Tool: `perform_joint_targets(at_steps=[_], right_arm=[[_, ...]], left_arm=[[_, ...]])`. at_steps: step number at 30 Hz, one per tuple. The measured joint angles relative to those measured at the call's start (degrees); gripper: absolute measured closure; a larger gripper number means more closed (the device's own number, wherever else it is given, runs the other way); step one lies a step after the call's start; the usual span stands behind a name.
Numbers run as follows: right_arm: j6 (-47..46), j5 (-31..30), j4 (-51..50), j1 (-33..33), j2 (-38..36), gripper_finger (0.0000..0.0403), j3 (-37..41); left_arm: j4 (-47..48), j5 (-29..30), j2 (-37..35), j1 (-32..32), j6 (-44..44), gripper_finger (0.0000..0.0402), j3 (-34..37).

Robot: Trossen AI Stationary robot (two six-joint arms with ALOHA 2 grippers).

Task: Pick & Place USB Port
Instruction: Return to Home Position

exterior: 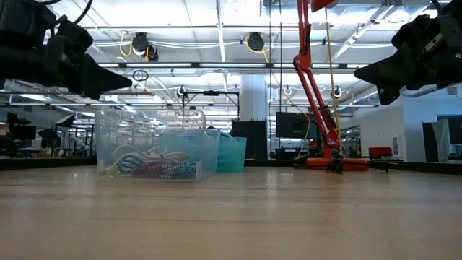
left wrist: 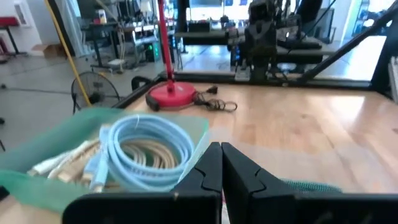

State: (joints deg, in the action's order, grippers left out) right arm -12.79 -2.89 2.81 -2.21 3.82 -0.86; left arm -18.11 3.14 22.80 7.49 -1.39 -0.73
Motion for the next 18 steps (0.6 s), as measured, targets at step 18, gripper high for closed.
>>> perform_joint_targets(at_steps=[18], right_arm=[[-0.01,-0.01,0.00,-0.01,-0.01,0.0399,0.00]], left_arm=[[8.98,-2.64,0.00,-0.01,1.61,0.0400,-0.11]])
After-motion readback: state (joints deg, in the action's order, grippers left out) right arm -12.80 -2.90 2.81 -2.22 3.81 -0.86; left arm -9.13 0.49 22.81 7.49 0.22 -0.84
